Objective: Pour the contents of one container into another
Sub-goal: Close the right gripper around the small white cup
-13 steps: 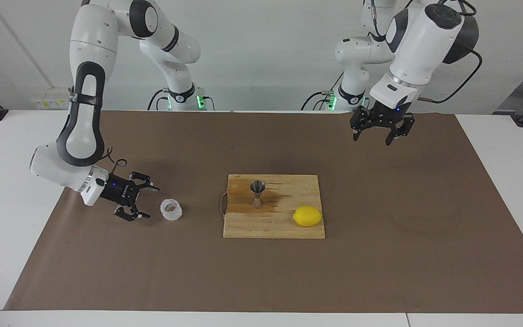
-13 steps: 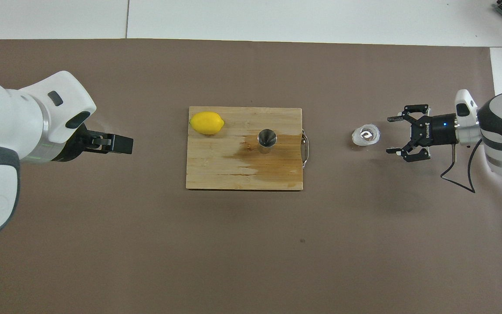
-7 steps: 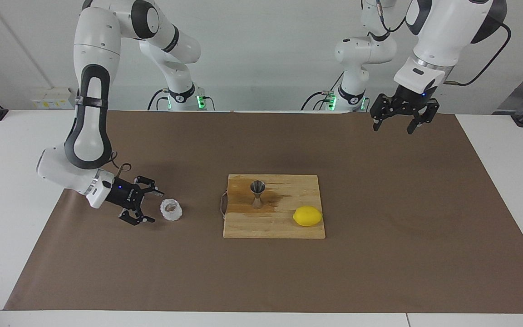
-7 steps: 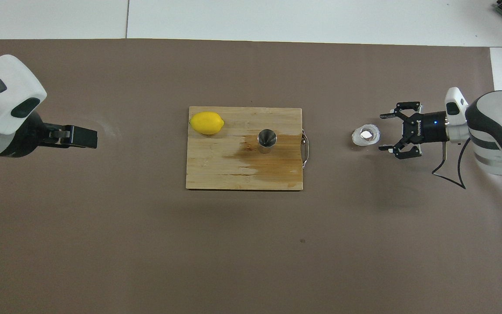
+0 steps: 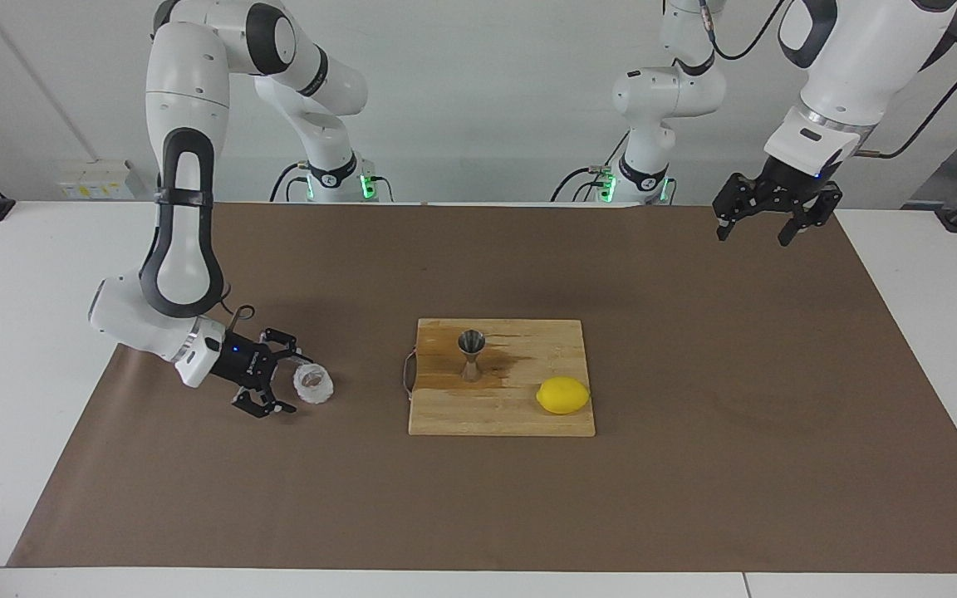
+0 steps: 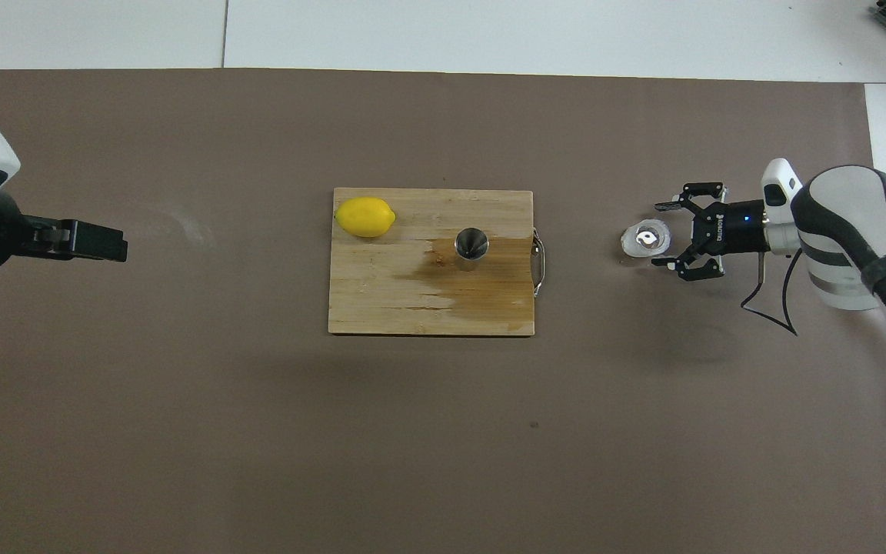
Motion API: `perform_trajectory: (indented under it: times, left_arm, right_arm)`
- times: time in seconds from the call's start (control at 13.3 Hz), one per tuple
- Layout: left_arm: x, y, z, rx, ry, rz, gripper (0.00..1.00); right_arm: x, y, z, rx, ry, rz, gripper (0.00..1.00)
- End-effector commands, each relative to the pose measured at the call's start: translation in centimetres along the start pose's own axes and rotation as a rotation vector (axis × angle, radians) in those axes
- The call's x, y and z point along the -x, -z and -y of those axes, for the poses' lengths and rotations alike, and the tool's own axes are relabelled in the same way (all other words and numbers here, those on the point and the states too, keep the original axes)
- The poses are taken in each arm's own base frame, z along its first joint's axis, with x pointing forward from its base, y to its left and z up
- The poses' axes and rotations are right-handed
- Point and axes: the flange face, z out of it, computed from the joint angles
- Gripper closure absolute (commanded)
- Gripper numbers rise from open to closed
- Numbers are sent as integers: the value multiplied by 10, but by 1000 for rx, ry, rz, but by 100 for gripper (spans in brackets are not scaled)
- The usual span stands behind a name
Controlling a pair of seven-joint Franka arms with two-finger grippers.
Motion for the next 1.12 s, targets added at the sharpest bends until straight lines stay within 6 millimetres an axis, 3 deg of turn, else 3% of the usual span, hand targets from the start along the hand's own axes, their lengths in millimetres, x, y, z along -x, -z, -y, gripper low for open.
perform_trajectory:
  times: [0.0,0.3,0.67,0.82,0.9,1.05]
  left_arm:
    - [-4,-1,5,-57,-36,-19,0]
    - [-15,-5,18,-60,-23,-63,0]
    - [-8,-15,25,-59,-4,-35,0]
    - [-9,-13,25,-60,-2,-44,0]
    - [-8,-12,28,-60,2,-41,0]
    - [-6,-14,33,-60,10,-27,0]
  right_arm:
    - [-4,-15,6,24,11,-24,0]
    - [-1,-24,14,18,26,-13,0]
    - [2,-25,16,32,11,-1,0]
    - [1,-25,16,32,14,-1,36]
    - [0,-25,15,33,16,-1,45]
    - [-7,-30,15,27,30,-1,49]
